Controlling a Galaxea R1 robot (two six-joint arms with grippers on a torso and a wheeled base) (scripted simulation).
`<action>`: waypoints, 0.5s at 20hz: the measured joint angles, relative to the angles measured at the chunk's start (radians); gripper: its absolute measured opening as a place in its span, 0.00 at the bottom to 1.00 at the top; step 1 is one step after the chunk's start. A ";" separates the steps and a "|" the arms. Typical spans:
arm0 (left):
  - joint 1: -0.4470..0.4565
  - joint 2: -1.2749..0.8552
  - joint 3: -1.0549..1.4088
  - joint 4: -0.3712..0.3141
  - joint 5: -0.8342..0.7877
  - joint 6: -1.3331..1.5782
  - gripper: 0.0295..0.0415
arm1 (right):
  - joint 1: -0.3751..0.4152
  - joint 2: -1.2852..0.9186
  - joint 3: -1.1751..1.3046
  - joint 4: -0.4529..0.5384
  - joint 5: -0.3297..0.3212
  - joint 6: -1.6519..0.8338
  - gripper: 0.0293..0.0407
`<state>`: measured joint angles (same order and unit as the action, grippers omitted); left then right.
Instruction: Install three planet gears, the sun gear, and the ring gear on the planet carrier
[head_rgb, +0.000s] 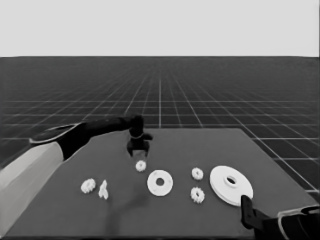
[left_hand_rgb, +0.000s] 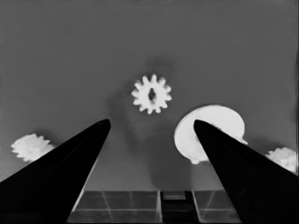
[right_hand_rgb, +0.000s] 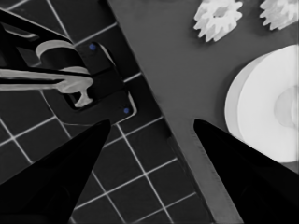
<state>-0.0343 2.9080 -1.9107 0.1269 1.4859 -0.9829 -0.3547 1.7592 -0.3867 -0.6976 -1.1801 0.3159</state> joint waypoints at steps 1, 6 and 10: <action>0.064 0.024 -0.063 0.054 -0.043 0.029 0.75 | 0.000 0.000 0.000 0.000 0.000 0.000 0.81; 0.167 0.085 -0.219 0.108 -0.117 0.103 0.75 | 0.000 0.000 0.000 0.000 0.000 0.000 0.81; 0.169 0.090 -0.232 0.108 -0.120 0.109 0.76 | 0.000 0.000 0.000 0.000 0.000 0.000 0.81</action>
<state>0.1351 2.9982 -2.1427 0.2348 1.3663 -0.8740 -0.3547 1.7592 -0.3868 -0.6977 -1.1801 0.3159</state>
